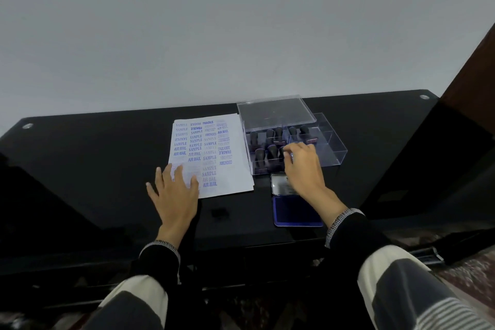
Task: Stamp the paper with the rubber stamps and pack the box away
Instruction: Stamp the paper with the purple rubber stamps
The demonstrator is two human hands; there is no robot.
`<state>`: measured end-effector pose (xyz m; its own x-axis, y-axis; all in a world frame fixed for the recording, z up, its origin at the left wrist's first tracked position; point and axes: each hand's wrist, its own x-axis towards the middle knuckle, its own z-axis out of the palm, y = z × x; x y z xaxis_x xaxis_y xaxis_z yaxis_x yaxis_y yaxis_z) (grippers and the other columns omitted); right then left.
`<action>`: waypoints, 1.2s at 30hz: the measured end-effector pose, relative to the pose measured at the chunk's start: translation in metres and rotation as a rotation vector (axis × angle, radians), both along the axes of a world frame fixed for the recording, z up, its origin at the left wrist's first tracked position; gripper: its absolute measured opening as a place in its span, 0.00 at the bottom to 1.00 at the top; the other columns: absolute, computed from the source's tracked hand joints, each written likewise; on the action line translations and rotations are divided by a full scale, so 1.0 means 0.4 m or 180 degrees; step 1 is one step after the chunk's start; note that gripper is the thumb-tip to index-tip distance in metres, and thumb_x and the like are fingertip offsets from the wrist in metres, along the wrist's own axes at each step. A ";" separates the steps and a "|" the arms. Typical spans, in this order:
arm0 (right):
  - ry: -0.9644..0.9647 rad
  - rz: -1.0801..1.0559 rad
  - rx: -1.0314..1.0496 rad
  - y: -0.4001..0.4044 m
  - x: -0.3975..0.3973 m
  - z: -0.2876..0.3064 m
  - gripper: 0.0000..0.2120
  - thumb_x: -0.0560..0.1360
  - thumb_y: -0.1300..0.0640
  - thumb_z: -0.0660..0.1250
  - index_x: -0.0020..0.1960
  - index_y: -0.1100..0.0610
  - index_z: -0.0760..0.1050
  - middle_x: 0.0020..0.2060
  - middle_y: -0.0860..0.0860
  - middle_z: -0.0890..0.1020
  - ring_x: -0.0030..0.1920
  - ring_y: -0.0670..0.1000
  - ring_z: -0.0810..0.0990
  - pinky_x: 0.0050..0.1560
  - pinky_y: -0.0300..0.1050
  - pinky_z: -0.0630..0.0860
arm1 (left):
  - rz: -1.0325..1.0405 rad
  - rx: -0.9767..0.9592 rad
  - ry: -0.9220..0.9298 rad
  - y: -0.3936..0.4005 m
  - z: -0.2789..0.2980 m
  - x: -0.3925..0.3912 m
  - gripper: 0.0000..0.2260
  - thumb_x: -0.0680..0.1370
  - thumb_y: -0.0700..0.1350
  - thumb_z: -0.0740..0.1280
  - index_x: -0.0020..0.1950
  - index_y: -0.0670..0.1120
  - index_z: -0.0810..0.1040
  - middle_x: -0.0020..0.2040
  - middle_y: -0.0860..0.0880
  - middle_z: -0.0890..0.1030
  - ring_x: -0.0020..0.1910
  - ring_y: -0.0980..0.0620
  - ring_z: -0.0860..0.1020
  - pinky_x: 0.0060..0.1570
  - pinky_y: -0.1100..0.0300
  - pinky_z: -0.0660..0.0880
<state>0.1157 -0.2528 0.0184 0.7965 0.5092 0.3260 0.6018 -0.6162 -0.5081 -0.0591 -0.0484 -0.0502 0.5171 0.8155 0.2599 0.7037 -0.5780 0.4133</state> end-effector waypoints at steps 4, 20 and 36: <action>0.0110 -0.0317 -0.0822 0.046 0.026 0.025 0.11 0.80 0.58 0.58 0.55 0.62 0.76 0.51 0.60 0.81 0.59 0.60 0.69 0.55 0.52 0.69 | 0.0043 -0.0245 0.0240 0.002 -0.012 0.001 0.25 0.81 0.59 0.54 0.73 0.46 0.65 0.76 0.44 0.60 0.77 0.41 0.50 0.71 0.35 0.46; 0.0711 -0.1024 -0.1459 0.147 0.051 0.077 0.16 0.74 0.64 0.66 0.61 0.61 0.71 0.58 0.58 0.77 0.59 0.59 0.77 0.51 0.49 0.73 | 0.0189 -0.0248 0.0435 -0.005 -0.022 0.006 0.31 0.80 0.62 0.53 0.76 0.42 0.59 0.76 0.37 0.58 0.76 0.39 0.52 0.72 0.37 0.47; 0.1460 -0.0785 0.1538 0.059 0.008 0.048 0.09 0.75 0.57 0.67 0.53 0.58 0.78 0.41 0.50 0.79 0.44 0.49 0.78 0.38 0.35 0.68 | 0.0692 -0.0705 0.0069 0.004 0.047 0.005 0.26 0.77 0.54 0.64 0.70 0.41 0.65 0.67 0.39 0.69 0.64 0.38 0.66 0.64 0.45 0.61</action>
<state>0.1188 -0.2292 0.0377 0.9810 0.1793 0.0740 0.1337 -0.3487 -0.9276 -0.0571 -0.0469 -0.0313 0.3278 0.9432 0.0544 0.8110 -0.3105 0.4959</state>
